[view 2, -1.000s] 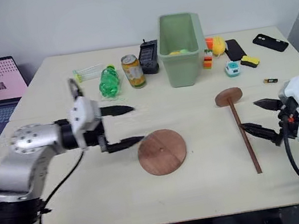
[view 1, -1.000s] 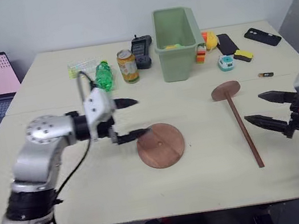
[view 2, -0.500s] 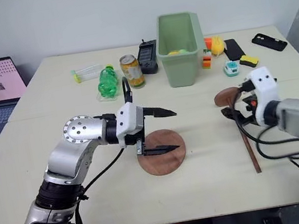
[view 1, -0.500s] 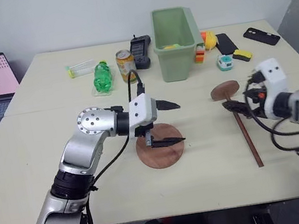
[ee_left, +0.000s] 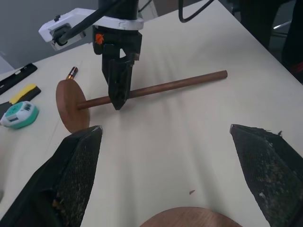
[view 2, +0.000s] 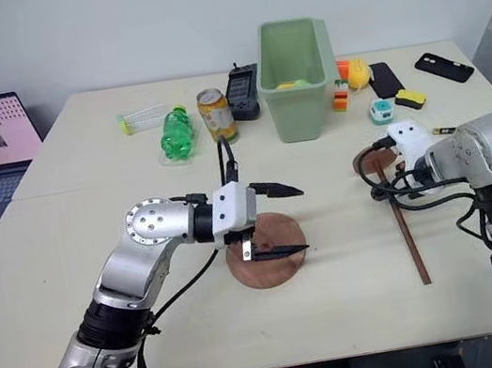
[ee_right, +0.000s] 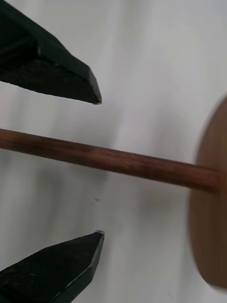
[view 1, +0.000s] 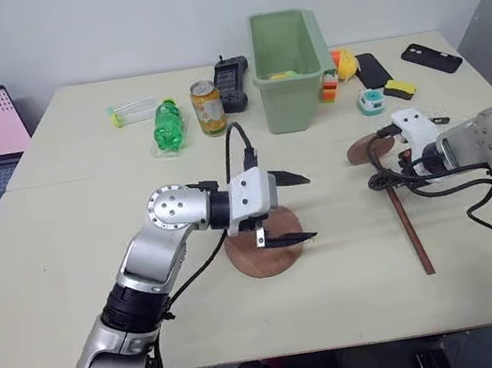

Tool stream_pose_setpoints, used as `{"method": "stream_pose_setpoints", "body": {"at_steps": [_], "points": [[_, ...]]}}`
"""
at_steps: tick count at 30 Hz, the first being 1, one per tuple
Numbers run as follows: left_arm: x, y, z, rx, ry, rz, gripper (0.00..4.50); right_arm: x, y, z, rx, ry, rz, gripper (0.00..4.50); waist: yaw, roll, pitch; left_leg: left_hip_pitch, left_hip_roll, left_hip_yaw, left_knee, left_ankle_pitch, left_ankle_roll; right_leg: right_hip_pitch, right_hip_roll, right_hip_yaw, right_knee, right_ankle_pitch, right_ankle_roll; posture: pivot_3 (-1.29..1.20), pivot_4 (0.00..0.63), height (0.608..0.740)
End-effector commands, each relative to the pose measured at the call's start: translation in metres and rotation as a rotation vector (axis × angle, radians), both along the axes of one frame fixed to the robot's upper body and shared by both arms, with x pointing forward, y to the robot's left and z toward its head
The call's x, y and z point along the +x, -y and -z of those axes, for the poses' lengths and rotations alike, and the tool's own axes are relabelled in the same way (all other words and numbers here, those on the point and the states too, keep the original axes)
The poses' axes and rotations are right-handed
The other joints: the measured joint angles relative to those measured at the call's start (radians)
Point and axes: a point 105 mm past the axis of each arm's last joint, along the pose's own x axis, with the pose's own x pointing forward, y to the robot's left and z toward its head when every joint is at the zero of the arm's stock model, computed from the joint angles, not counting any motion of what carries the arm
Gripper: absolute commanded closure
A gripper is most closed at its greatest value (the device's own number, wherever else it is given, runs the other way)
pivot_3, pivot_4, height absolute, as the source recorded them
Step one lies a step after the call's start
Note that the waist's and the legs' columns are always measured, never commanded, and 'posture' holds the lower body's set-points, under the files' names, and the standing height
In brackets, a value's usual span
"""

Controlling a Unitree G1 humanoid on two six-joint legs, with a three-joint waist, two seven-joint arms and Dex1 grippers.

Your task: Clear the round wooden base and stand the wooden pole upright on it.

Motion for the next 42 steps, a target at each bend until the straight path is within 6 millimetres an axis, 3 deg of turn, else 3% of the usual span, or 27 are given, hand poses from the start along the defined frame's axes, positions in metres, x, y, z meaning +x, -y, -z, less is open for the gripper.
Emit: {"method": "stream_pose_setpoints", "body": {"at_steps": [1, 5, 8, 24, 29, 31, 35, 37, 42], "points": [[-0.006, 0.005, -0.008, -0.024, 0.061, 0.008, 0.0, 0.008, 0.002, -0.001, -0.021, -0.024, -0.028, 0.01, 0.0, 0.0, 0.0, 0.0, 0.0, 0.0, 0.0, 0.0, 0.0, 0.0, 0.0, 0.0, 0.0, 0.0, 0.0, 0.0, 0.15, 0.74], [-0.008, 0.008, -0.006, -0.027, 0.065, 0.002, 0.0, 0.014, 0.004, 0.002, -0.024, -0.05, -0.039, 0.01, 0.001, 0.0, 0.0, 0.0, 0.0, 0.0, 0.0, 0.0, 0.0, 0.0, 0.0, 0.0, 0.0, 0.0, 0.0, 0.0, 0.15, 0.74], [-0.009, 0.008, -0.004, -0.035, 0.062, -0.014, 0.0, 0.021, 0.003, 0.001, -0.028, -0.049, -0.044, 0.5, 0.0, 0.0, 0.0, 0.0, 0.0, 0.0, 0.0, 0.0, 0.0, 0.0, 0.0, -0.001, 0.0, 0.0, 0.0, 0.0, 0.15, 0.74], [-0.007, 0.005, -0.004, -0.035, 0.06, -0.031, 0.0, 0.022, 0.005, -0.001, 0.007, -0.081, -0.013, 4.24, 0.001, 0.0, 0.0, 0.0, 0.0, -0.002, 0.0, 0.0, 0.0, 0.0, -0.001, -0.001, 0.0, 0.0, 0.0, 0.0, 0.15, 0.74], [-0.004, -0.001, -0.005, -0.015, 0.066, -0.04, 0.0, 0.022, 0.005, -0.007, 0.045, -0.067, 0.021, 4.24, 0.001, 0.0, 0.0, 0.0, 0.0, -0.002, 0.0, 0.0, 0.0, -0.001, -0.001, -0.001, 0.0, 0.0, 0.0, 0.0, 0.15, 0.74], [0.0, -0.011, -0.006, 0.007, 0.074, -0.062, 0.0, 0.021, 0.0, -0.021, 0.105, -0.023, 0.008, 4.24, 0.001, 0.0, 0.0, 0.0, 0.0, -0.002, 0.0, 0.0, 0.0, -0.001, -0.001, -0.001, 0.0, 0.0, 0.0, 0.0, 0.15, 0.74], [0.005, -0.037, -0.01, 0.029, 0.069, -0.134, 0.0, 0.014, -0.033, -0.064, 0.25, 0.235, -0.176, 4.24, 0.0, 0.002, 0.001, -0.002, 0.0, -0.002, 0.0, 0.0, 0.0, -0.002, -0.001, -0.001, 0.0, 0.0, 0.0, 0.0, 0.15, 0.74], [0.005, -0.054, -0.014, 0.026, 0.039, -0.182, 0.0, 0.0, -0.057, -0.085, 0.373, 0.404, -0.297, 4.24, -0.003, 0.002, 0.001, -0.004, 0.002, -0.003, 0.0, 0.0, 0.0, -0.003, -0.001, -0.001, 0.0, 0.0, 0.0, 0.0, 0.15, 0.74], [-0.005, -0.112, -0.01, 0.04, -0.069, -0.386, 0.0, -0.045, -0.108, -0.111, 0.471, 0.735, -0.563, 4.24, -0.007, 0.003, 0.002, -0.005, 0.003, -0.005, -0.001, 0.0, 0.001, -0.004, -0.001, -0.001, 0.0, 0.0, 0.0, 0.0, 0.15, 0.74]]}}
